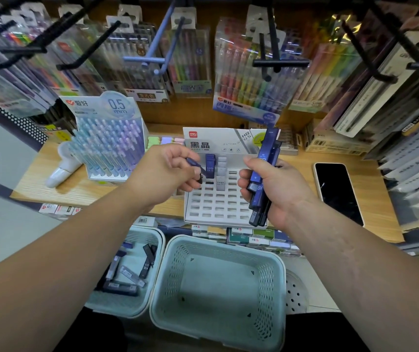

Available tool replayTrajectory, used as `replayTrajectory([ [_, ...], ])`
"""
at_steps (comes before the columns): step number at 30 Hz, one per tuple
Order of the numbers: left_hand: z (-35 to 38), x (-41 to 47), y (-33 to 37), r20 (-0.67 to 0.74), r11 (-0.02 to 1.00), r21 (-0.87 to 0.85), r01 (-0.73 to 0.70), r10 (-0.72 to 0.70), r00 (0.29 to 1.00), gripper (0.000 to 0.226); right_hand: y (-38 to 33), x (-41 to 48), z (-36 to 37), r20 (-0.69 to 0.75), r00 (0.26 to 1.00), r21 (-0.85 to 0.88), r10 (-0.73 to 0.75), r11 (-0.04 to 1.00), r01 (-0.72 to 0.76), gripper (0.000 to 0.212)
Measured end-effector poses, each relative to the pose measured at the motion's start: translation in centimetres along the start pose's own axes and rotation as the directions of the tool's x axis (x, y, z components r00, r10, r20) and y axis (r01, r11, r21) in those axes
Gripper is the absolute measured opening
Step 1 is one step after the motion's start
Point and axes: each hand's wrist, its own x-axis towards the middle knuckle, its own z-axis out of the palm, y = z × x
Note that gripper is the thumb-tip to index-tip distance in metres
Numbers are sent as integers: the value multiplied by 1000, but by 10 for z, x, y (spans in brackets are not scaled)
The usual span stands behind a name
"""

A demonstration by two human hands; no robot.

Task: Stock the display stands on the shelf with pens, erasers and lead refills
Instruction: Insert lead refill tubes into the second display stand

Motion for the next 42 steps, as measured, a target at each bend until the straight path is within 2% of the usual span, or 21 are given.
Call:
replayTrajectory([
  [3,4,7,-8,-70,989,129,-78,88,994,12,0,0,0,-4,1000,0,-2,1000,2,13],
  [6,7,17,-13,-120,924,316,-217,265,957,11,1,1,-1,-12,1000,0,0,1000,0,12],
  [9,9,28,-15,-49,829,468,-308,373,927,14,1,1,-2,-18,1000,-6,-3,1000,3,13],
  [16,13,44,-16,134,609,693,-386,418,899,14,2,2,-2,11,1000,-15,-12,1000,12,15],
  [22,13,52,-14,214,511,743,-433,431,877,10,2,4,-3,20,1000,-11,-11,1000,11,21],
  [42,15,58,-12,225,501,741,-447,442,868,17,1,1,-3,35,999,0,7,1000,-7,19],
])
